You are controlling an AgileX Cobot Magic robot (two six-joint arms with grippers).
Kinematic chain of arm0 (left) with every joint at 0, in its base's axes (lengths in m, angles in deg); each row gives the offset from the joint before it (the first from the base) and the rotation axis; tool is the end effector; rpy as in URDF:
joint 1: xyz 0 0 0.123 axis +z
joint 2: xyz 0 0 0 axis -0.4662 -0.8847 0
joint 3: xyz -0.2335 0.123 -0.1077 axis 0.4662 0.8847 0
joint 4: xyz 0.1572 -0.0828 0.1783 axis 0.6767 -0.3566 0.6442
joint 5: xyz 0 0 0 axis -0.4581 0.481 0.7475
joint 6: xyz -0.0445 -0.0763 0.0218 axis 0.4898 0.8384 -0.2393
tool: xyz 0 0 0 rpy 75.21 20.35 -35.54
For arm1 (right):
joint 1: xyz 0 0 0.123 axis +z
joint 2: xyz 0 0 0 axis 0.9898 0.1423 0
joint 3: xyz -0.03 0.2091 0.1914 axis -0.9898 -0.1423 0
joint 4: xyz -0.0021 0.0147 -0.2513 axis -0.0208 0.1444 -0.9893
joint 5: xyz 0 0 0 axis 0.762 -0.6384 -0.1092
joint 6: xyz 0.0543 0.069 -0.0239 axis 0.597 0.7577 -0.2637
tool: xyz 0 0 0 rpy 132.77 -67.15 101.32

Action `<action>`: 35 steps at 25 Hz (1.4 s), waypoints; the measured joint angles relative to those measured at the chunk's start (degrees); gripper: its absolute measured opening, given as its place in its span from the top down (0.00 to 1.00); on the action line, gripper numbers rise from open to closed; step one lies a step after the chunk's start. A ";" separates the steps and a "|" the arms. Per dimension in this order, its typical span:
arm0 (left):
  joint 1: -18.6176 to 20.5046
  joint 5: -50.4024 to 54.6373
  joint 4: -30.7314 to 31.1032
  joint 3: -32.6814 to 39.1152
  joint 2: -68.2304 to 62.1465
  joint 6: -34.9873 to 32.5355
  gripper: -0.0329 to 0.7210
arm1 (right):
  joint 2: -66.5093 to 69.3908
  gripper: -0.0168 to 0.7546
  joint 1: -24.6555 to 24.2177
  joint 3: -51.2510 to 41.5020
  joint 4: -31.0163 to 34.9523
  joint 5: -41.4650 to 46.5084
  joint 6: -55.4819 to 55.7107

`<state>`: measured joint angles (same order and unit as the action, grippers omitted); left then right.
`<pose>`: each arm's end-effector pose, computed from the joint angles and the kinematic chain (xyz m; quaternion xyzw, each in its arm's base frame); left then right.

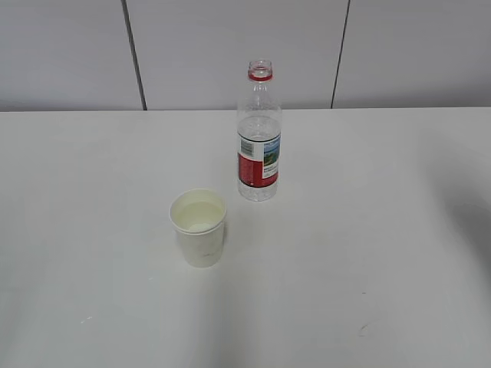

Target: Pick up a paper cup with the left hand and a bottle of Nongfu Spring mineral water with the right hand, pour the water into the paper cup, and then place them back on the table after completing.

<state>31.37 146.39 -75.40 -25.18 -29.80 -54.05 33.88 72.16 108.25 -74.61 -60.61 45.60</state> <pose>-0.0109 0.0026 0.2815 -0.0776 0.8530 0.0070 0.5161 0.2422 -0.0472 0.2700 0.0587 0.8706 -0.0861 0.4809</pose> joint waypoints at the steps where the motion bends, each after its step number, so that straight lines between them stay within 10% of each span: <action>1: 0.00 0.00 0.00 0.00 0.00 0.00 0.53 | -1.46 0.21 1.41 -0.11 2.10 3.56 -2.71; 9: 0.00 0.00 0.00 0.00 0.00 0.00 0.56 | -15.99 0.22 7.89 -0.22 18.67 27.79 -22.43; 19: 0.00 0.00 0.00 0.00 0.00 0.00 0.58 | -39.46 0.22 7.93 -0.22 23.29 54.20 -31.08; 35: 0.00 -0.06 0.00 0.00 0.00 0.00 0.59 | -65.50 0.22 7.93 -10.33 27.19 57.59 -31.22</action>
<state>31.37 146.34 -75.40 -25.18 -29.80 -54.05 -31.62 80.09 97.92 -47.42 -3.02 14.38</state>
